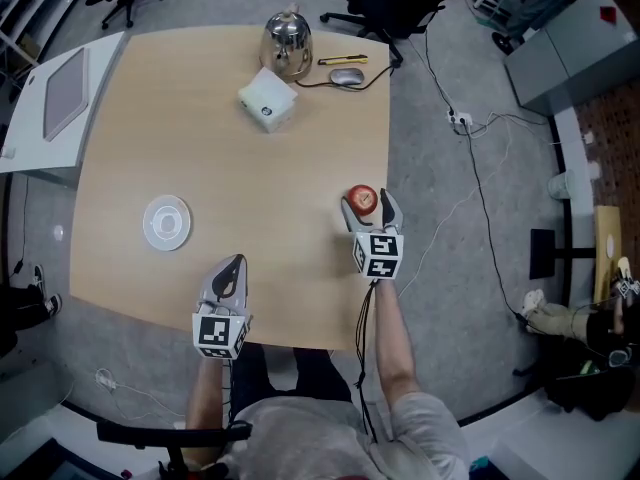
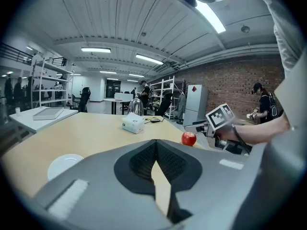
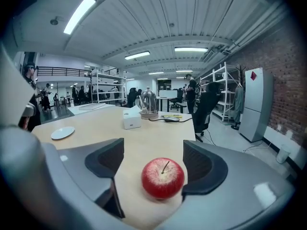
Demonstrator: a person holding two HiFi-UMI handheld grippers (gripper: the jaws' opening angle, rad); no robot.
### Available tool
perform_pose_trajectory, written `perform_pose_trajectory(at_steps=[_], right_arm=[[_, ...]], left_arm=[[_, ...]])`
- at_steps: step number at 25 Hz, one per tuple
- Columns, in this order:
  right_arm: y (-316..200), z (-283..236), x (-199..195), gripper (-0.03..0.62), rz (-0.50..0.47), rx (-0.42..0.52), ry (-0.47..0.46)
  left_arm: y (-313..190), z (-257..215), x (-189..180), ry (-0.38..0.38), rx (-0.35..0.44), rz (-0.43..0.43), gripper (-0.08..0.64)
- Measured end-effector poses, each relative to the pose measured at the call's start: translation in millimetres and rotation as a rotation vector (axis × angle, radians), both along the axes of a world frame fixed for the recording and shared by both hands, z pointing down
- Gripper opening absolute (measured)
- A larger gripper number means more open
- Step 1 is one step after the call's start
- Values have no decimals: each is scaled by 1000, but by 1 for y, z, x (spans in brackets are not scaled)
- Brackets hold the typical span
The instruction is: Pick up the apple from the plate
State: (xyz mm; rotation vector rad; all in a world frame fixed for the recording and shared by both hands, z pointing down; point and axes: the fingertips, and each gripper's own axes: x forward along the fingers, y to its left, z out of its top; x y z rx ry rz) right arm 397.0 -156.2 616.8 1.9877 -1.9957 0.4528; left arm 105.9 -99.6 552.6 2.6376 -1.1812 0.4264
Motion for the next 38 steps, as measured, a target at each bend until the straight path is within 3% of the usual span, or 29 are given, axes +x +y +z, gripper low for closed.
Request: perform_pose_trajectory(at_steps=[18,29,38], right_arm=[[17,-62,-54,293,-37,92,11],[38,-81,-96,233,-70,114,-56],[49,-104,-124,188,-109,138,-57]], left_arm=[[13,-37,-44,23,55,-45,20],[25,-58,-74,42,89,-74,20],[35,-77,-98,58,105,-105,20]])
